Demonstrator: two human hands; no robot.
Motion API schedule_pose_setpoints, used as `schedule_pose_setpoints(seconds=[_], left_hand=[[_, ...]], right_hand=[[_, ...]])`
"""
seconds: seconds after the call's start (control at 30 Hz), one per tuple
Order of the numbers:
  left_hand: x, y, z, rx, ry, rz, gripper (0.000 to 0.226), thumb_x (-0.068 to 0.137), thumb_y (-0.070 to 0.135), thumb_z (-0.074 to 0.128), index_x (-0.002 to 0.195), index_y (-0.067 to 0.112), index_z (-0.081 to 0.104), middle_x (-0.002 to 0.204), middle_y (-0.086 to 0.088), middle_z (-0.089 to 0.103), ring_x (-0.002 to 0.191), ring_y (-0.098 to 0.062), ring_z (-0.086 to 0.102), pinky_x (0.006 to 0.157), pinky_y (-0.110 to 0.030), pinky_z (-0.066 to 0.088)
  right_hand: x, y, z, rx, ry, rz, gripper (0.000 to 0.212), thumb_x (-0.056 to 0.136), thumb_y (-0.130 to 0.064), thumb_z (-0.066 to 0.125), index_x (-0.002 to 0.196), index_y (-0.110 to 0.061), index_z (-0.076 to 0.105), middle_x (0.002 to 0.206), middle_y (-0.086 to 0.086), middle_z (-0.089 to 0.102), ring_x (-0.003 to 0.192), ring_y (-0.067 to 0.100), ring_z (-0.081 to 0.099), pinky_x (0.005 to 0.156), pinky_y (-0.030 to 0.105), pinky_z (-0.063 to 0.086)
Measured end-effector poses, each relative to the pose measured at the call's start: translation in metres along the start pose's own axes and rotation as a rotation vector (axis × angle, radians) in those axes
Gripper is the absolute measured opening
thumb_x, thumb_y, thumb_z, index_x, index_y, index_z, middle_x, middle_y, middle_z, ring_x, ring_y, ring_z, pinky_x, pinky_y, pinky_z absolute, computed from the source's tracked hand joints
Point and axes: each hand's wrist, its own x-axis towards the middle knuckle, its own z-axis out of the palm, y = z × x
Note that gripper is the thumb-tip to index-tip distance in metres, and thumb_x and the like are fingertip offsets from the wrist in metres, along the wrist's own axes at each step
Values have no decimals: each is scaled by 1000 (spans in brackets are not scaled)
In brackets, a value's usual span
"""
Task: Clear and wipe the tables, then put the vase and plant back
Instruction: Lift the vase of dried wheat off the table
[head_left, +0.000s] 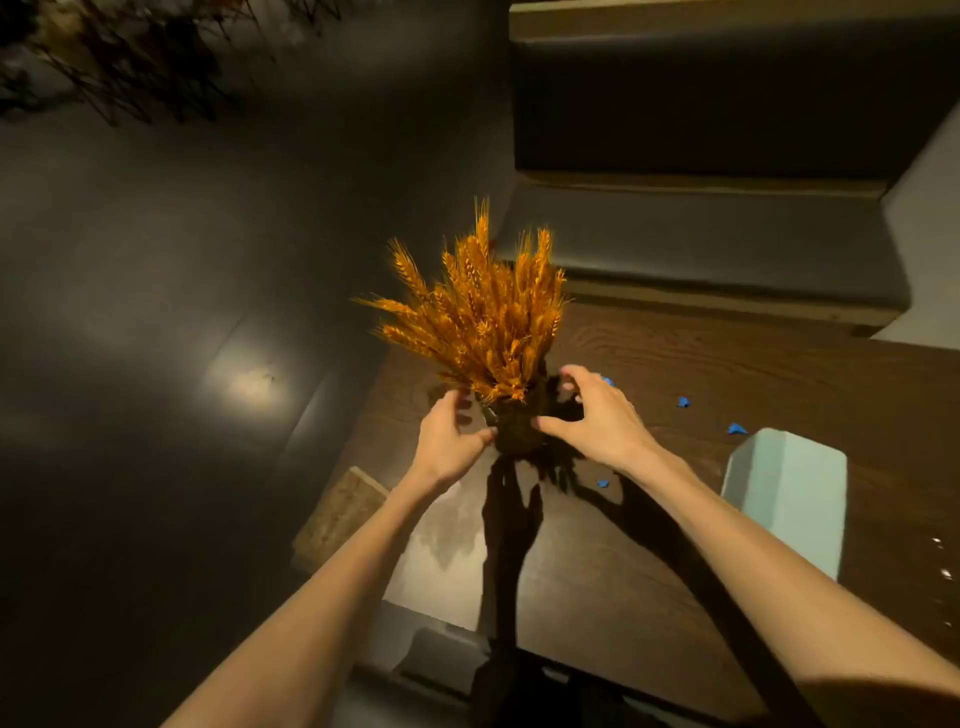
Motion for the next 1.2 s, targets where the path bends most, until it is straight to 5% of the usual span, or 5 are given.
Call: schedule_pose_setpoints(seconds=[0.23, 0.4, 0.57, 0.87, 1.2], left_hand=[[33, -13, 11, -125, 22, 0, 77, 68, 40, 88, 133, 16, 54, 140, -3, 56, 131, -20, 48, 110, -41, 40], [37, -2, -1, -198, 21, 37, 34, 64, 32, 92, 88, 35, 67, 102, 11, 72, 105, -9, 65, 93, -32, 51], [51, 26, -28, -178, -11, 72, 57, 51, 56, 92, 97, 25, 77, 92, 9, 77, 82, -6, 68, 75, -35, 56], [87, 181, -103, -42, -118, 369, 86, 37, 80, 80, 103, 25, 78, 103, 14, 75, 102, 1, 67, 93, -32, 55], [122, 361, -85, -29, -380, 709, 68, 53, 58, 89, 111, 23, 75, 111, 10, 74, 110, -7, 65, 100, -43, 51]], right_hand=[[37, 12, 22, 55, -31, -43, 76, 81, -48, 79, 144, -20, 46, 139, 3, 59, 127, 24, 56, 101, 46, 51], [41, 8, 20, 89, 20, -19, 61, 84, -49, 76, 136, -24, 58, 123, 1, 70, 116, 21, 63, 93, 45, 55], [42, -5, -17, 109, 87, -60, 61, 77, -71, 66, 128, -36, 63, 119, -4, 72, 115, 21, 64, 93, 51, 54], [32, -82, -160, 92, 264, -114, 67, 71, -80, 63, 115, -30, 74, 106, -10, 76, 101, 10, 69, 88, 45, 57], [-17, -90, -300, 32, 610, -4, 54, 76, -66, 74, 110, -23, 77, 98, -7, 78, 89, 7, 70, 84, 42, 59]])
